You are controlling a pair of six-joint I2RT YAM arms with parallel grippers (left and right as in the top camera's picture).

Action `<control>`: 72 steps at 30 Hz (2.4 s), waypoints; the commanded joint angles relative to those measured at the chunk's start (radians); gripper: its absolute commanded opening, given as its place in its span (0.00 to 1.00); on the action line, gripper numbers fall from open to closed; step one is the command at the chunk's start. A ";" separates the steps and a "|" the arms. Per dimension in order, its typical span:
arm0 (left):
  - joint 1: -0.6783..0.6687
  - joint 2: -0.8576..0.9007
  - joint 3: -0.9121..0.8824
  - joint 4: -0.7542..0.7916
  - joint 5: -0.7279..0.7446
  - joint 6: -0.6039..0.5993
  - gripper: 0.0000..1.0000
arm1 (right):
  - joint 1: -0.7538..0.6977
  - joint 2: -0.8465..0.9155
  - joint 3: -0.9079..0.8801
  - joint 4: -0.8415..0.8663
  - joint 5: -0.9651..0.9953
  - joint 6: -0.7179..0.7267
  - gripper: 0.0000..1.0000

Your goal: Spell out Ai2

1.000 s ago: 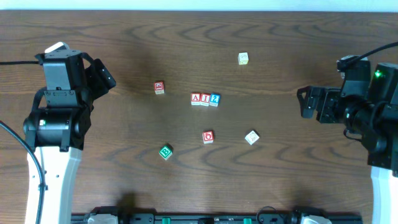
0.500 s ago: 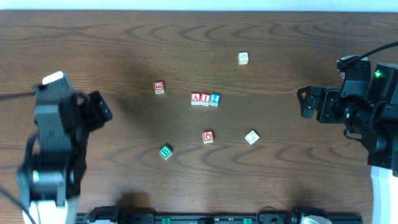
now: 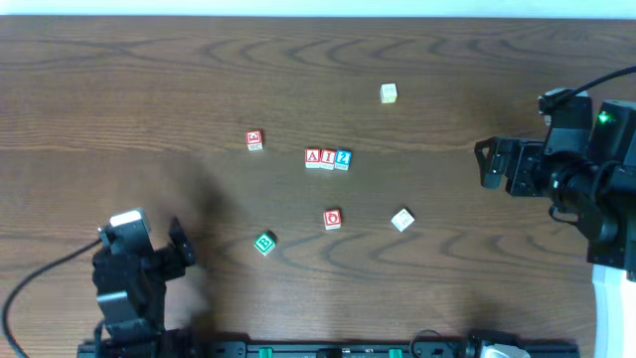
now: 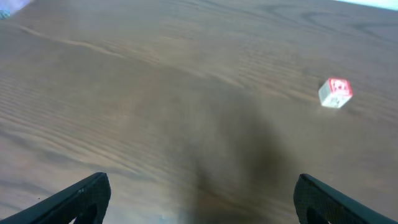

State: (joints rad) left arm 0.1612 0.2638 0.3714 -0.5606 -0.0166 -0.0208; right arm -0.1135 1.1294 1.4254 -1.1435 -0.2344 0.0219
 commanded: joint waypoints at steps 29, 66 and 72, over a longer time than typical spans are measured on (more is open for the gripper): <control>0.002 -0.259 -0.223 0.000 0.054 0.025 0.95 | -0.003 -0.002 0.013 -0.002 0.002 0.014 0.99; 0.002 -0.259 -0.223 0.000 0.054 0.025 0.95 | 0.095 -0.500 -0.497 0.187 0.083 -0.214 0.99; 0.002 -0.259 -0.223 0.000 0.054 0.025 0.95 | 0.094 -0.813 -0.769 0.187 0.104 -0.214 0.99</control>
State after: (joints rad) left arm 0.1608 0.0109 0.1574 -0.5621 0.0277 -0.0025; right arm -0.0246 0.3985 0.7300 -0.9604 -0.1478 -0.1745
